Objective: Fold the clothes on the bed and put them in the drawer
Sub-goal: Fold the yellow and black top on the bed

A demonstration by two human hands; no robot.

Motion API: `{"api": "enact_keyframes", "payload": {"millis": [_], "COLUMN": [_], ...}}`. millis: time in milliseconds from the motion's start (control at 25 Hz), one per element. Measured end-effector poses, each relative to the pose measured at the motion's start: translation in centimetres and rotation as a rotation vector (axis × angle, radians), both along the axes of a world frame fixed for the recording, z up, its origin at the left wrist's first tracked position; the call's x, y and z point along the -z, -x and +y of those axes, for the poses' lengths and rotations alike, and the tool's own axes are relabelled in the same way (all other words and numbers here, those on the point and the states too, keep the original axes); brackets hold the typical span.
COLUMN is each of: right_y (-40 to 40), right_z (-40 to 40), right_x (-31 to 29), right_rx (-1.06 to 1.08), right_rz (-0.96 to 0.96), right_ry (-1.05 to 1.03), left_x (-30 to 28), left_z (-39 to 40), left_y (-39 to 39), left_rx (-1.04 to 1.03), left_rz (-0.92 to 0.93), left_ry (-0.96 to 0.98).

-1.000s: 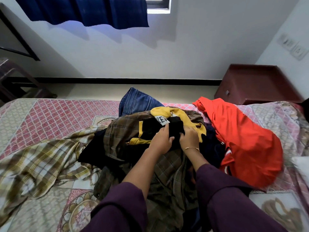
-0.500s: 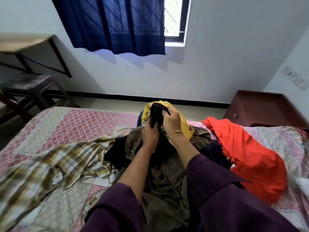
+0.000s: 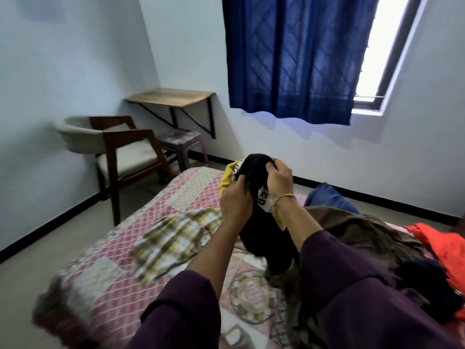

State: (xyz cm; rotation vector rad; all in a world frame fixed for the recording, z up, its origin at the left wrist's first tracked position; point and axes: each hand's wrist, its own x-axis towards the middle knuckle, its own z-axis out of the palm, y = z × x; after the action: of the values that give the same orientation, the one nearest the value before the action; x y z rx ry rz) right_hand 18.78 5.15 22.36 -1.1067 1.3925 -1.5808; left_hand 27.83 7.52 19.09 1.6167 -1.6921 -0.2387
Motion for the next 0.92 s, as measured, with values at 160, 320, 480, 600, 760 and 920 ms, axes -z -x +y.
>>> {"api": "enact_keyframes", "payload": {"millis": [160,320,480,600,760,920], "right_y": [-9.6,-17.4,-23.3,-26.3,-28.6,-28.9], "right_z": [2.6,4.8,5.6,5.4,3.3,-0.4], "right_x": [-1.2,-1.4,0.6,2.1,4.5,9.7], "right_rx": [-0.083,-0.153,-0.184,-0.233,-0.277,-0.304], "right_rz": [-0.072,-0.149,-0.142,-0.117,-0.104,-0.106], "right_ry": [-0.043,-0.091,-0.144,-0.214,-0.289,-0.380], "left_x": [-1.2,-1.3,-0.3,0.7,2.8,7.0], "left_z": [1.9,3.6,5.1,5.5,4.2,1.7], "left_y": [-10.9,-19.1,-25.3,-28.3,-30.7,-31.2], "left_rx": [-0.053,-0.041,-0.088,-0.123,-0.040,-0.067], "left_rz": [-0.055,0.104,0.175,0.245,0.259,0.152], "left_ry": [0.003,-0.089,-0.204,-0.274,-0.356,-0.382]}}
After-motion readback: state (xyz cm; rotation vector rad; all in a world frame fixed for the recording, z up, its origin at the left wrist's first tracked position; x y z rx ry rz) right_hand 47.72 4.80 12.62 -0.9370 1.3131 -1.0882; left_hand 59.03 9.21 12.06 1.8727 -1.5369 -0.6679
